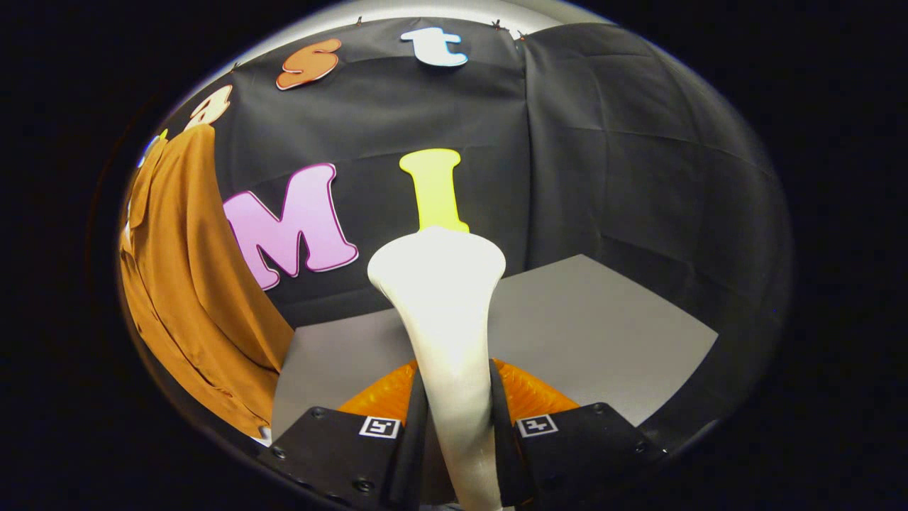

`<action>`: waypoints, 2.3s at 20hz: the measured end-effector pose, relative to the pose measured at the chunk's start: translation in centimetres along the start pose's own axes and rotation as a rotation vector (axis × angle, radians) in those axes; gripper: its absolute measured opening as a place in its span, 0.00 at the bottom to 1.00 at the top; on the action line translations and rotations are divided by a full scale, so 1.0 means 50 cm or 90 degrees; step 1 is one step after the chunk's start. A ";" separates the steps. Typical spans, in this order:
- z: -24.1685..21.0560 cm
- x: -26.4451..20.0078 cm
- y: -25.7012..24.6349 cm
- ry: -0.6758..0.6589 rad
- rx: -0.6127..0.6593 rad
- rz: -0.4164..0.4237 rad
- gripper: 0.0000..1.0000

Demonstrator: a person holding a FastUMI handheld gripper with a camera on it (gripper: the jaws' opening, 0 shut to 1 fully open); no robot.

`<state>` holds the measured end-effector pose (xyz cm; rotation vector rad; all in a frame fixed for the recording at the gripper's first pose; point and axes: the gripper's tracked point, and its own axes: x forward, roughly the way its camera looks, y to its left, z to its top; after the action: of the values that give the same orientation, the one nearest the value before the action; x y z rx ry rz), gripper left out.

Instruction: Iron the clothes twice with a garment steamer, once on the left side and once on the right side.

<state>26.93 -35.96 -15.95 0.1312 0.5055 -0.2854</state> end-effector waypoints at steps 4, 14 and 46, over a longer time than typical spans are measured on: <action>0.014 -0.064 0.026 -0.037 -0.011 -0.012 0.45; 0.022 -0.203 0.233 -0.107 -0.027 -0.027 0.44; -0.108 -0.152 0.589 -0.010 -0.107 0.051 0.45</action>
<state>26.98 -5.06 -15.31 -0.0140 0.5054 -0.1652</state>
